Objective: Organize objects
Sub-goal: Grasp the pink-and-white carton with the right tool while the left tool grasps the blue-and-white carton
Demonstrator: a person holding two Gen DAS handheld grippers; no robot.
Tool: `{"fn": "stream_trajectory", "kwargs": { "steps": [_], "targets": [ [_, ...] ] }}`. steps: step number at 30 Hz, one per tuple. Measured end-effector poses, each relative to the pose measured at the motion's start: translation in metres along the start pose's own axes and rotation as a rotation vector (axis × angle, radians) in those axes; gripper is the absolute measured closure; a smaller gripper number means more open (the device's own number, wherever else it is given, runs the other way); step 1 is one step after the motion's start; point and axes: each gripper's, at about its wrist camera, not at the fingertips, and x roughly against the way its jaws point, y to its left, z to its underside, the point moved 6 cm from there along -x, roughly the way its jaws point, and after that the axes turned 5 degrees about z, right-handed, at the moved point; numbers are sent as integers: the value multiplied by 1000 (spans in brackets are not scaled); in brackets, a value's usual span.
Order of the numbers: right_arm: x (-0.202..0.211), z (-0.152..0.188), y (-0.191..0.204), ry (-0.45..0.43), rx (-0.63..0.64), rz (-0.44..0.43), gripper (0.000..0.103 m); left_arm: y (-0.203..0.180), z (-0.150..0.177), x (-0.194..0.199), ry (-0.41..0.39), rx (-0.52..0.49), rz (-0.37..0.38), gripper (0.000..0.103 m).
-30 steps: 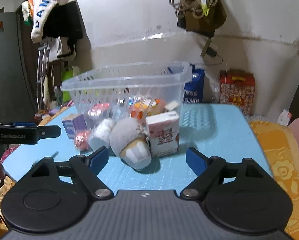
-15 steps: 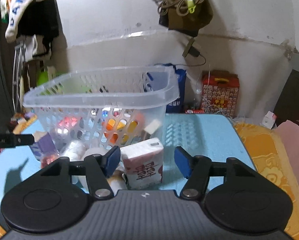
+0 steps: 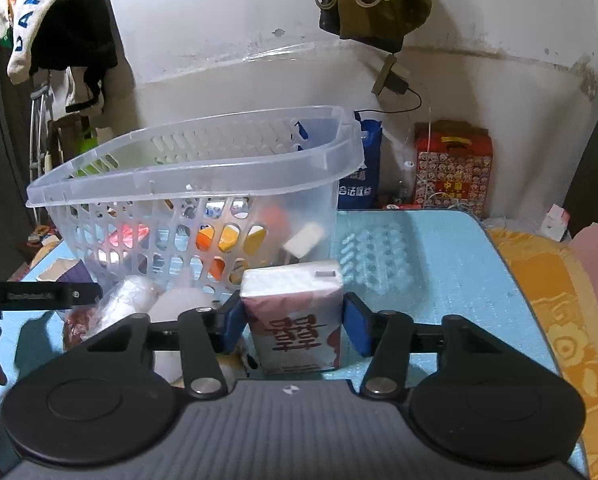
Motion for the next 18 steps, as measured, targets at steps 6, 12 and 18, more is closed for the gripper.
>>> {"fn": "stream_trajectory", "kwargs": {
  "steps": [6,12,18],
  "targets": [
    [23,-3,-11,-50,3,21,48,-6,6,15,-51,-68,2,60],
    [56,-7,-25,-91,-46,9,48,-20,7,45,-116,-134,-14,60],
    [91,-14,-29,-157,-104,-32,48,-26,5,78,-175,-168,-16,60]
  ]
}}
